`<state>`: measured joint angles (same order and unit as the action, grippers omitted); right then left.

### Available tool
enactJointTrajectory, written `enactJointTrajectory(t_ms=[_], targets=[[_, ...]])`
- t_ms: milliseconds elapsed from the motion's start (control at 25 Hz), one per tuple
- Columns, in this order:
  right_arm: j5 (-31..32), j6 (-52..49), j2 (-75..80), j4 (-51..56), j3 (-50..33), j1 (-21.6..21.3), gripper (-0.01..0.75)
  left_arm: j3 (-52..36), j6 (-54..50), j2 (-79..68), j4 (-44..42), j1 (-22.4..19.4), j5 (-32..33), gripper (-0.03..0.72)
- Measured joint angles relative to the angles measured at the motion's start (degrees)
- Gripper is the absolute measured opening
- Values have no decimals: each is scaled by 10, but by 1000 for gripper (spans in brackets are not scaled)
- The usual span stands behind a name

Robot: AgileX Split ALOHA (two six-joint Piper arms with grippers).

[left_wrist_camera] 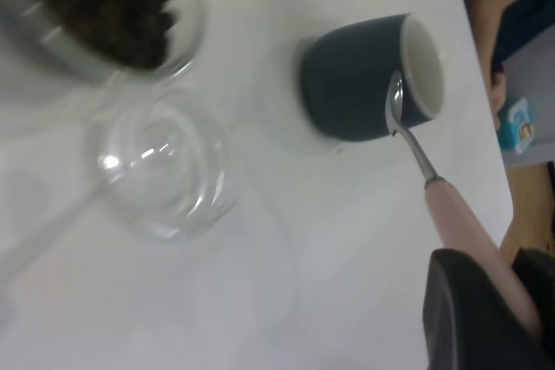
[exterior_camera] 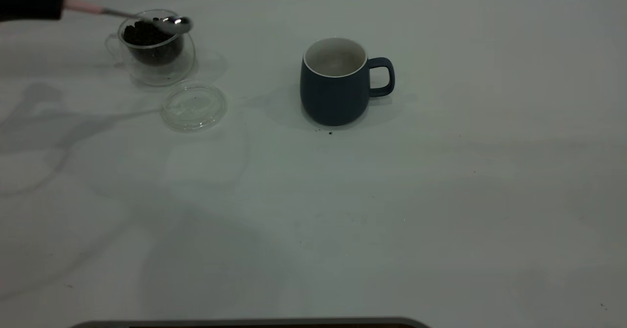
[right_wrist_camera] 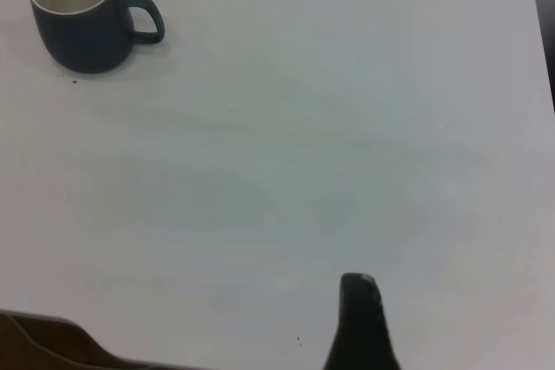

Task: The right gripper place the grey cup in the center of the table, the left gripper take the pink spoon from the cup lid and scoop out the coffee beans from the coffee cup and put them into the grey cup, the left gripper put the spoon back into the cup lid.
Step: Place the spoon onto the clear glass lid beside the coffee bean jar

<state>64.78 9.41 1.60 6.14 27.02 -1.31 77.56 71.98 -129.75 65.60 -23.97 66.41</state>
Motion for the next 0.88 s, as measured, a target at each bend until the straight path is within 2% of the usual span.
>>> enactJointTrajectory(t_ms=[200,280,600,880], targets=[[0,0,0,0,0,0,591,-4,1,-36,-16,-49,-1,125],[0,0,0,0,0,0,591,-5,1,-53,-13,-56,-3,125],[0,0,0,0,0,0,591,-5,9,-116,15,-35,-10,125],[0,0,0,0,0,0,591,-5,32,-124,60,-33,-36,125]])
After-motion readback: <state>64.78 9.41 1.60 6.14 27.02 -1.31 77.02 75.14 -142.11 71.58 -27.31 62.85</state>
